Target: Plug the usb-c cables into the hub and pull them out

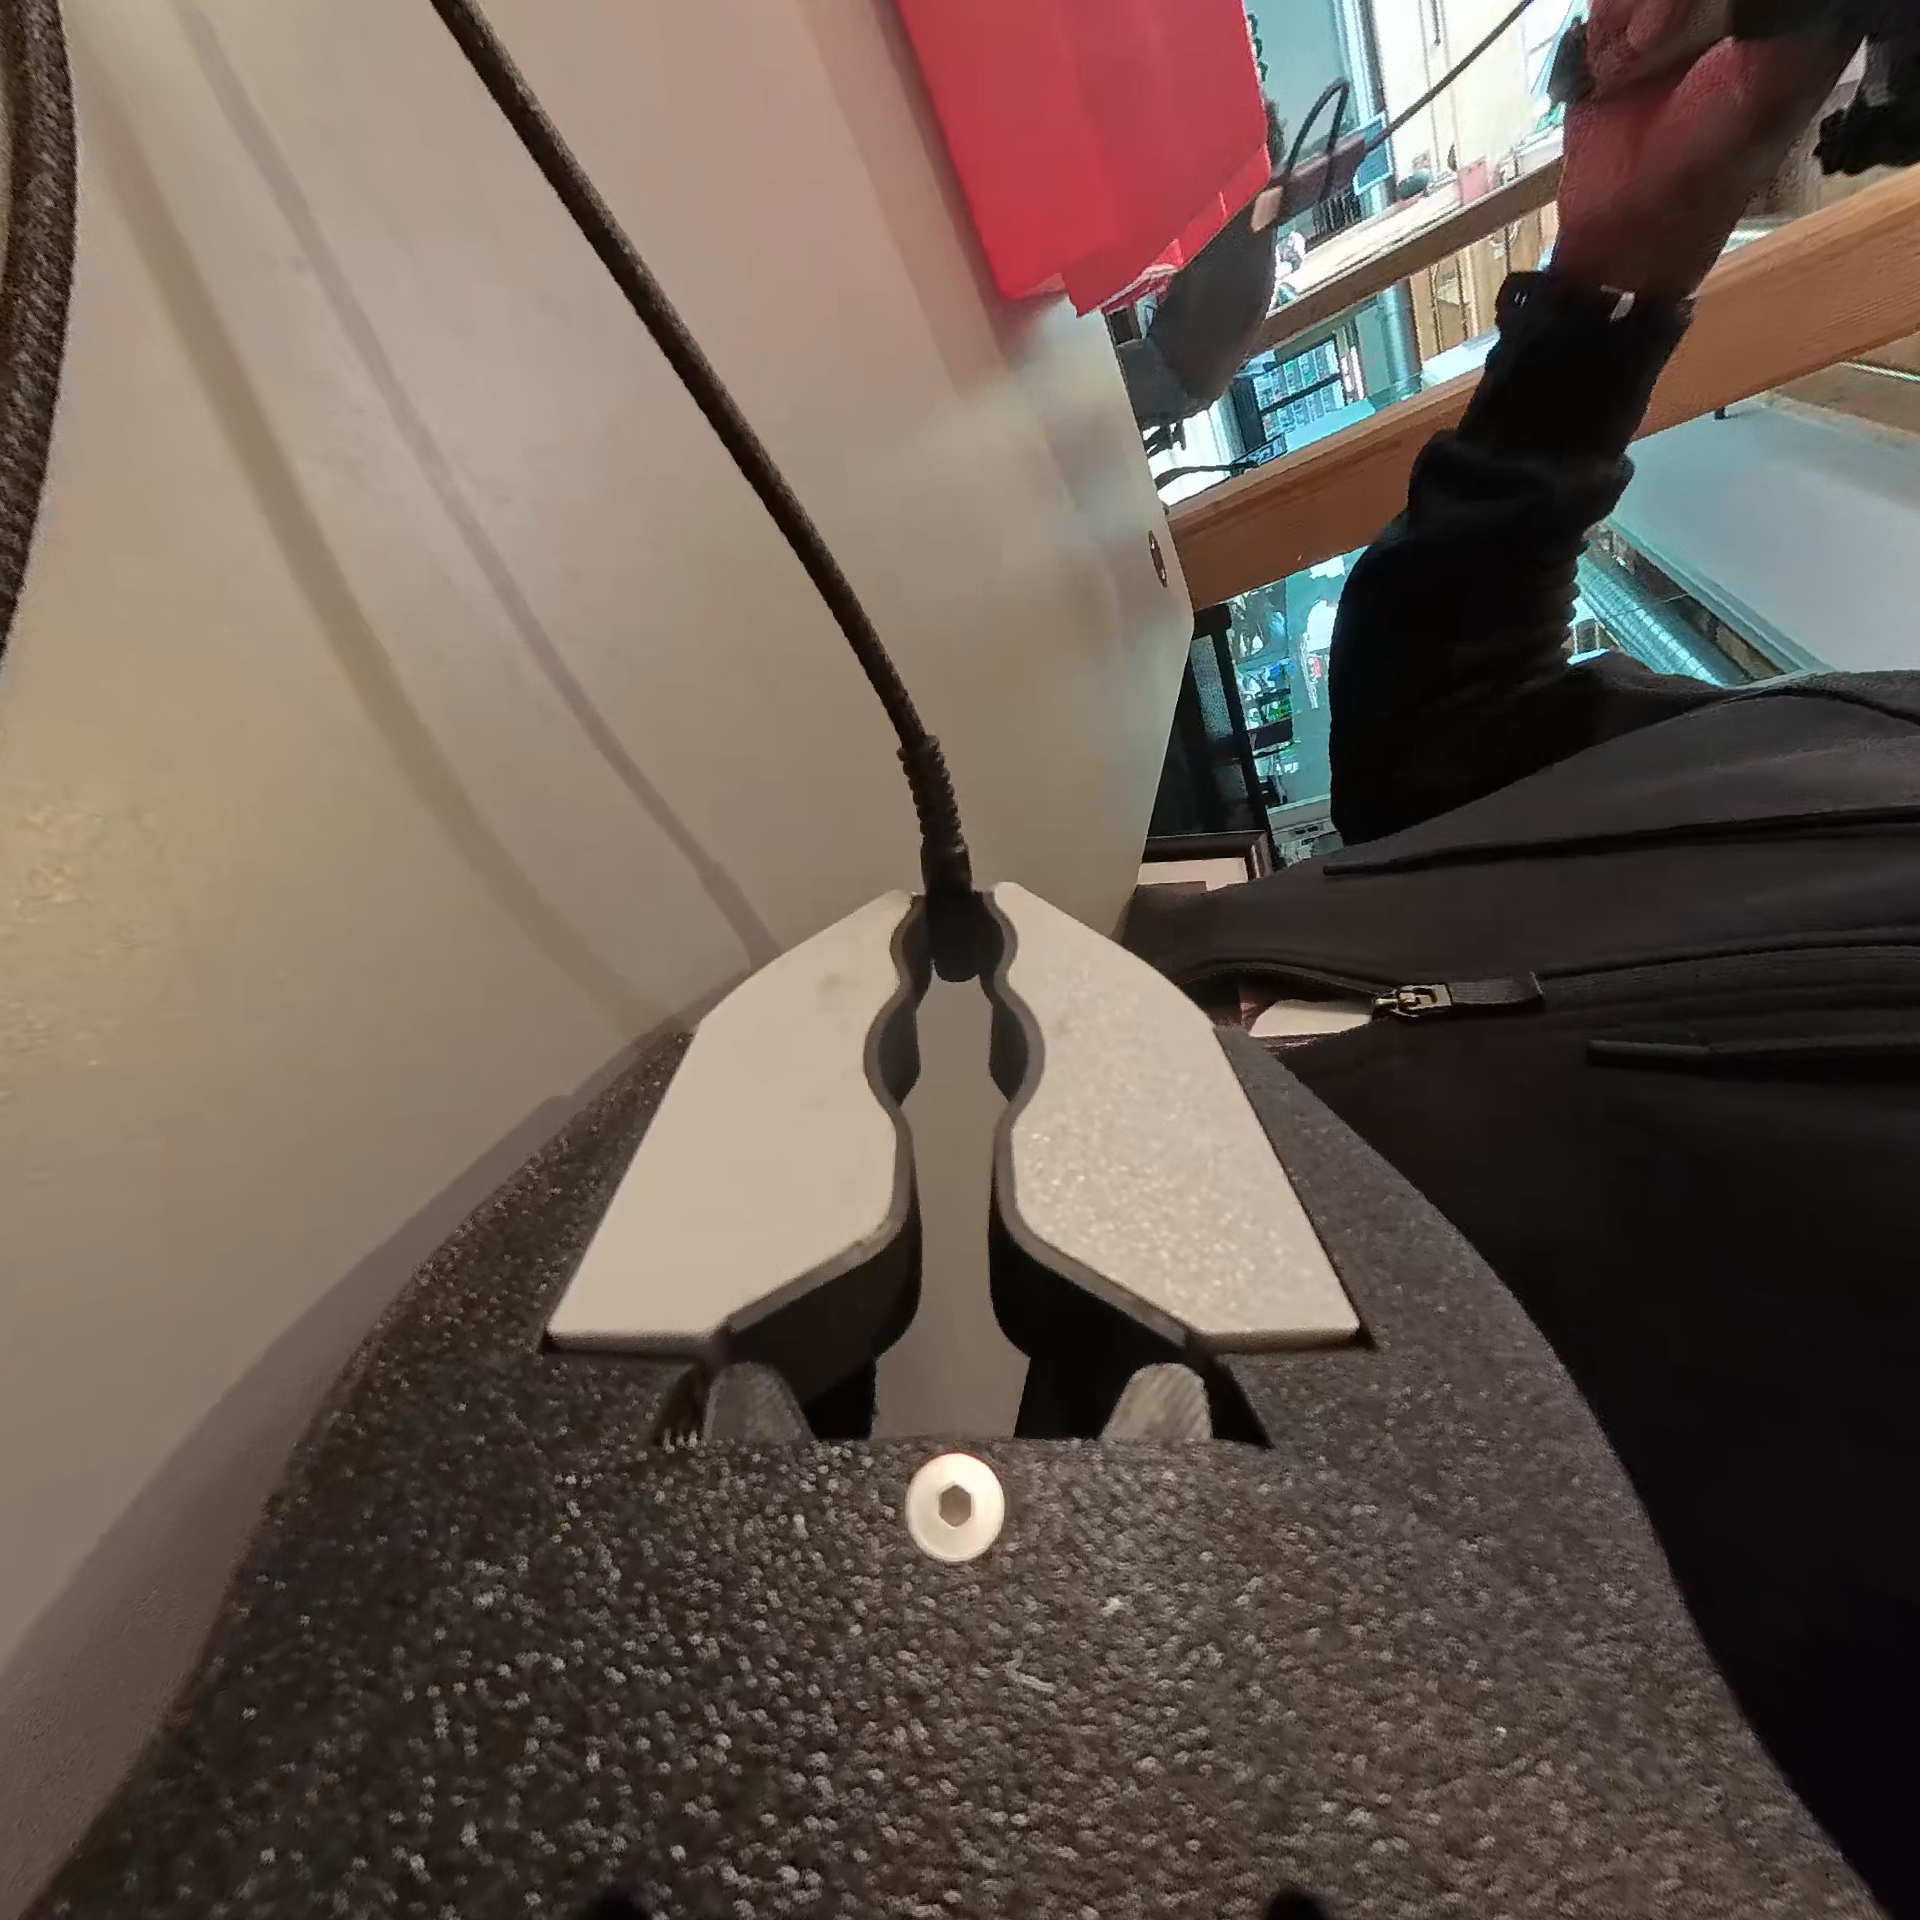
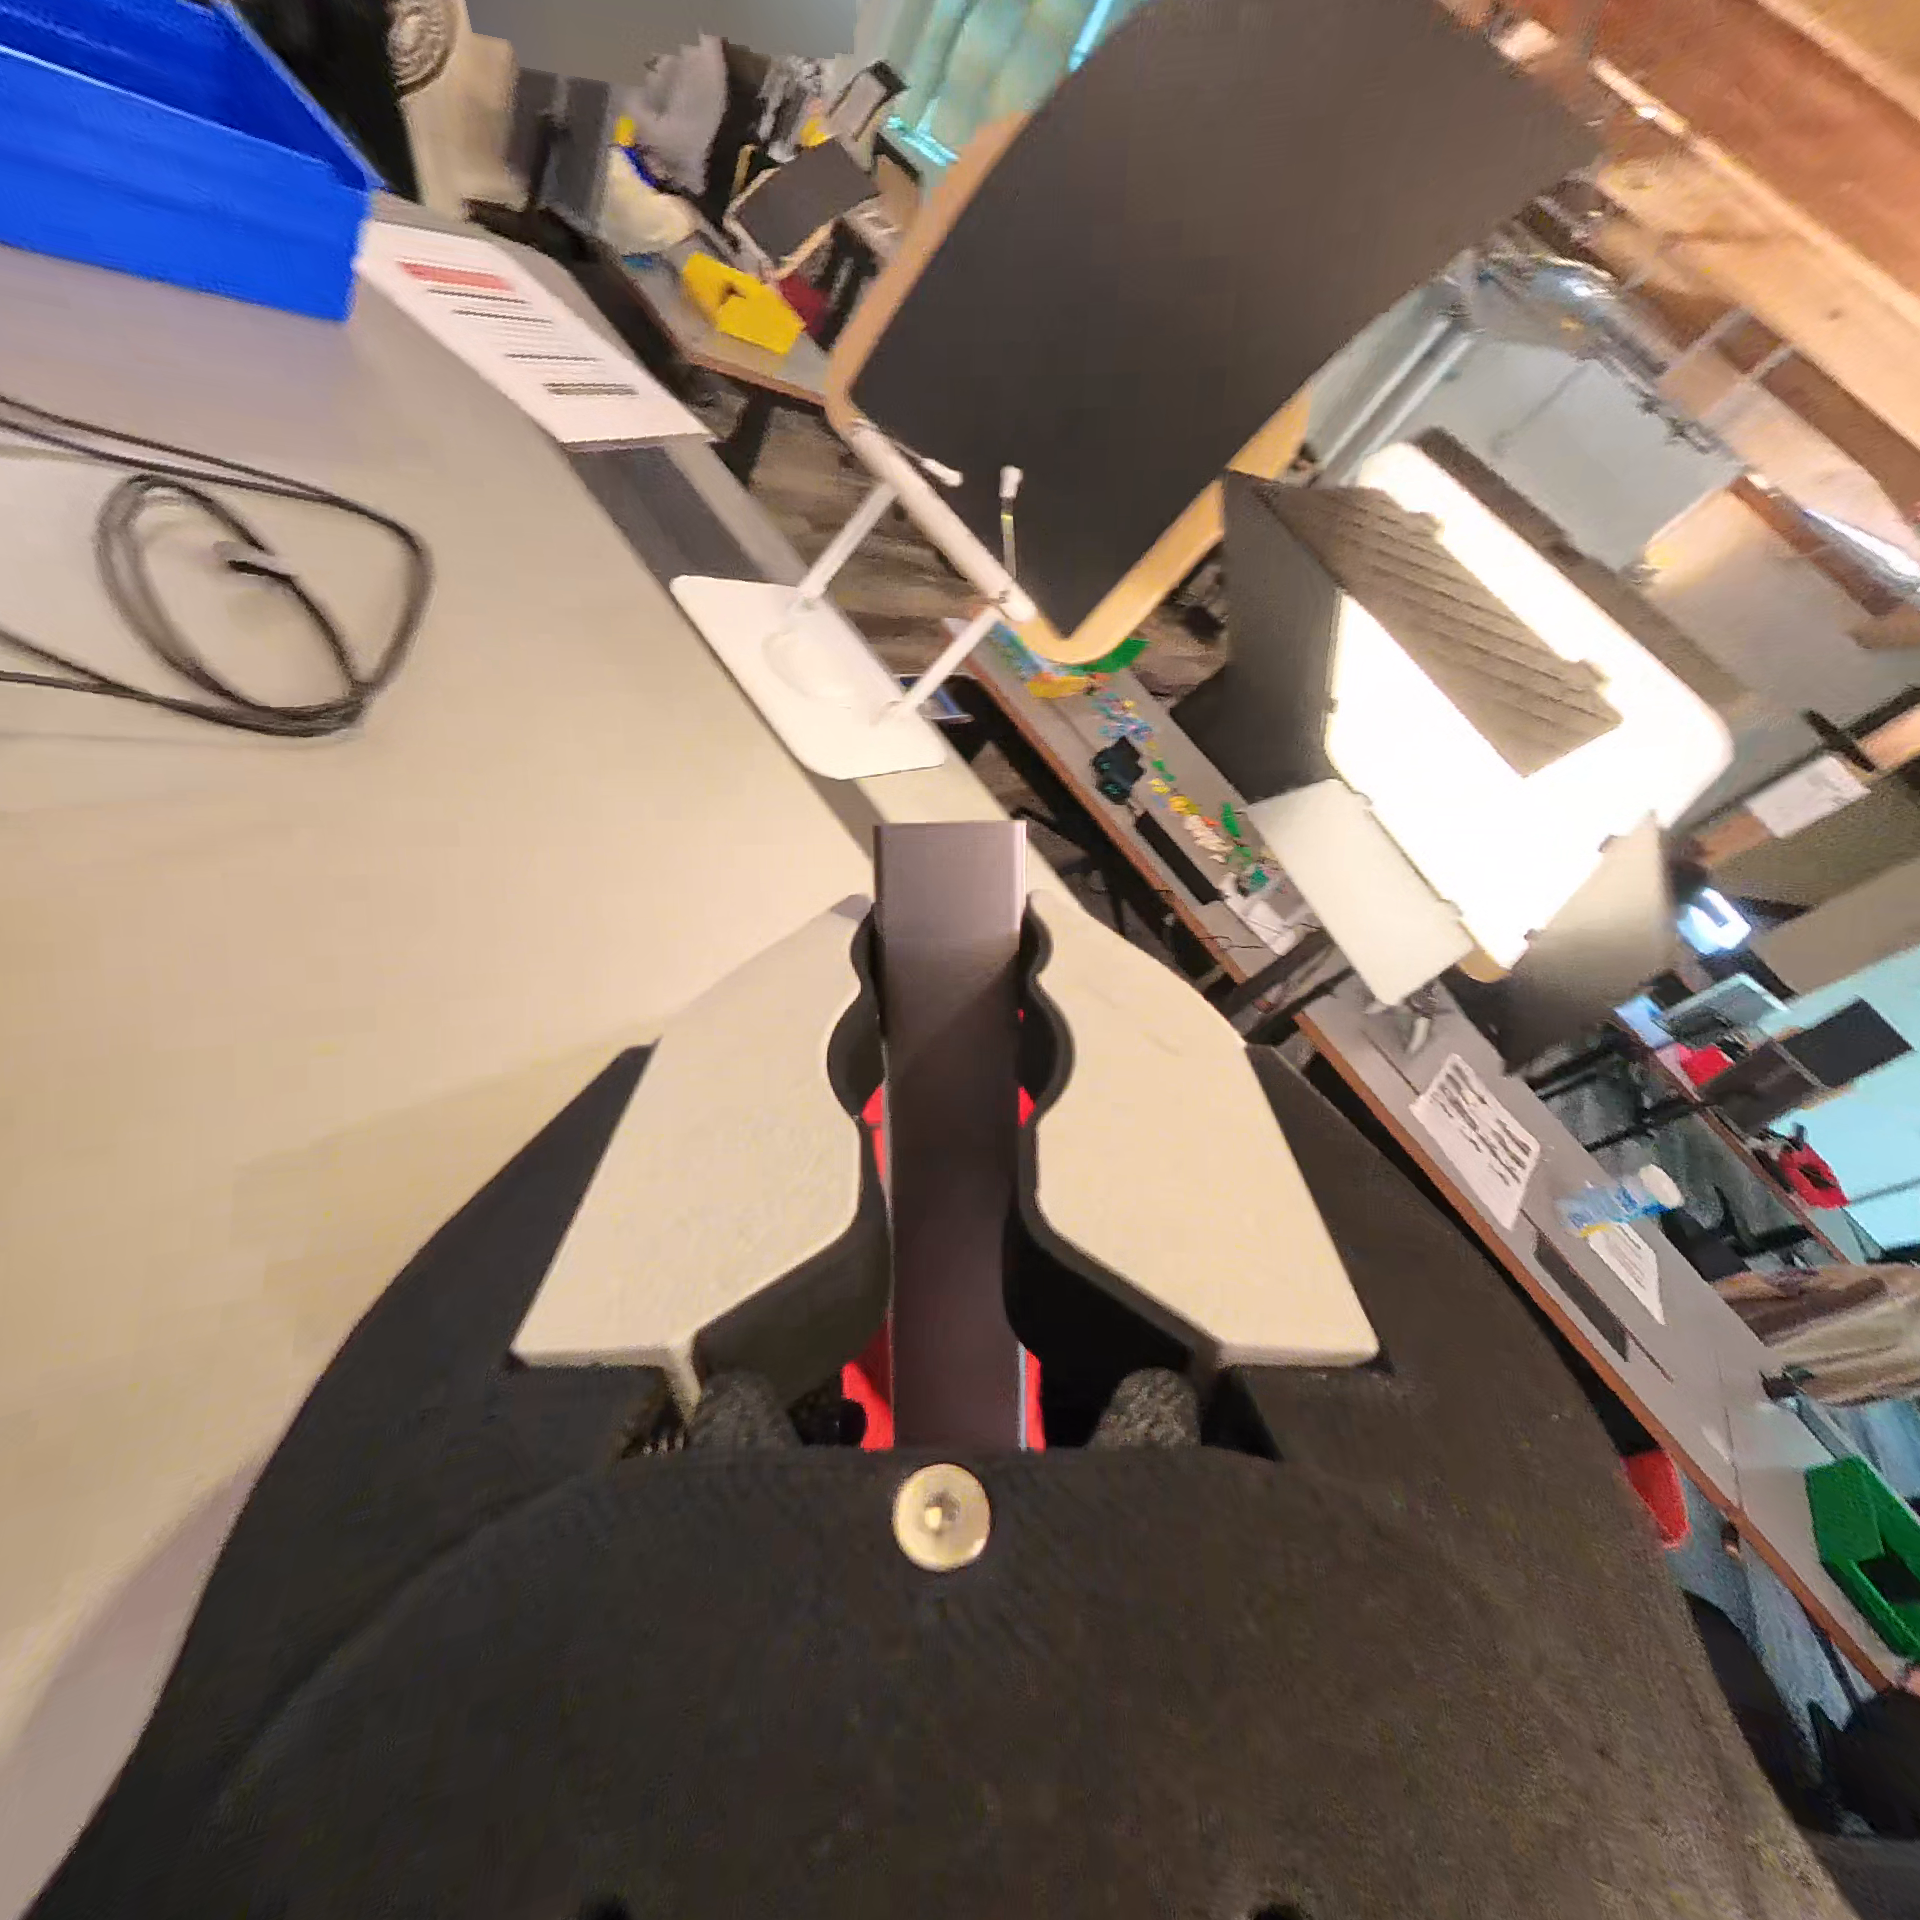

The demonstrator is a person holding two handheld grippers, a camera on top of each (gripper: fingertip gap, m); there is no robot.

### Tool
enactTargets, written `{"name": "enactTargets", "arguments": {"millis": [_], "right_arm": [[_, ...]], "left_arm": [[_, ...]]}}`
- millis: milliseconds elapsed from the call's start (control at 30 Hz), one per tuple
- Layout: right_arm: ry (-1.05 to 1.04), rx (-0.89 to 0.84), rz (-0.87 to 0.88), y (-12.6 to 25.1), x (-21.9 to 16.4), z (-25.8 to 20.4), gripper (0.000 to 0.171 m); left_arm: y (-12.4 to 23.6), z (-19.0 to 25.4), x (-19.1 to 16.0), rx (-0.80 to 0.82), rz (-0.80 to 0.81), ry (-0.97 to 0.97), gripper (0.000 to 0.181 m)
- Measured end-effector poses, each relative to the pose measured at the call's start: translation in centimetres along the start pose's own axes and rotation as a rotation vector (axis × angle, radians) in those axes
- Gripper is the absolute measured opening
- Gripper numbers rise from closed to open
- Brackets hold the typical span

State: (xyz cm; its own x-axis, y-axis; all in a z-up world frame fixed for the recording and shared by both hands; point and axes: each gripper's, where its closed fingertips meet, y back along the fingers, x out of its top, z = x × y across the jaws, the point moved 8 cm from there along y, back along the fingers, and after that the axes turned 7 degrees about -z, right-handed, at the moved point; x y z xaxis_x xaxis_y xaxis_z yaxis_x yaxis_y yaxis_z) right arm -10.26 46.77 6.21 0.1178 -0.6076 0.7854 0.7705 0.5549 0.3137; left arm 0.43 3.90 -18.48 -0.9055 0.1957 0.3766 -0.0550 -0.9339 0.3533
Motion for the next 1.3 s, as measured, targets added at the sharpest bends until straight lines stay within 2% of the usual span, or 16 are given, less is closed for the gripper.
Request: {"name": "enactTargets", "arguments": {"millis": [233,400,600,667,800,900,1000,1100,1200,1300], "right_arm": [[-0.008,-0.135,-0.050,-5.8,-2.3,4.9,0.023],[-0.097,-0.259,-0.002,-10.2,-3.3,8.9,0.023],[-0.158,-0.274,-0.090,-15.4,-7.9,9.8,0.023],[-0.158,-0.213,-0.175,-17.0,-9.9,9.1,0.022],[-0.080,0.037,-0.520,-20.1,-15.0,6.0,0.023],[-0.002,0.140,-0.724,-21.1,-17.6,4.1,0.025],[0.049,0.176,-0.774,-21.3,-17.7,3.5,0.037],[0.031,0.136,-0.722,-20.7,-16.1,4.2,0.047],[0.023,0.078,-0.667,-19.2,-13.5,4.6,0.050],[0.093,0.079,-0.598,-17.3,-9.5,2.8,0.049]], "left_arm": [[0.0,0.1,-0.1,0.012,0.009,-0.011,0.009],[0.1,0.1,-0.1,0.023,0.021,-0.013,0.009],[0.4,0.2,-0.1,0.042,0.056,-0.031,0.009],[0.5,0.2,-0.1,0.045,0.063,-0.031,0.009],[0.4,0.1,0.0,0.041,0.057,-0.022,0.009],[0.3,0.0,0.1,0.035,0.044,-0.011,0.009],[0.3,-0.2,0.3,0.028,0.036,0.000,0.009],[0.5,-0.2,0.3,0.020,0.043,0.005,0.009],[0.5,-0.2,0.3,0.019,0.048,0.000,0.009],[0.4,0.0,0.3,0.031,0.040,-0.016,0.009]]}}
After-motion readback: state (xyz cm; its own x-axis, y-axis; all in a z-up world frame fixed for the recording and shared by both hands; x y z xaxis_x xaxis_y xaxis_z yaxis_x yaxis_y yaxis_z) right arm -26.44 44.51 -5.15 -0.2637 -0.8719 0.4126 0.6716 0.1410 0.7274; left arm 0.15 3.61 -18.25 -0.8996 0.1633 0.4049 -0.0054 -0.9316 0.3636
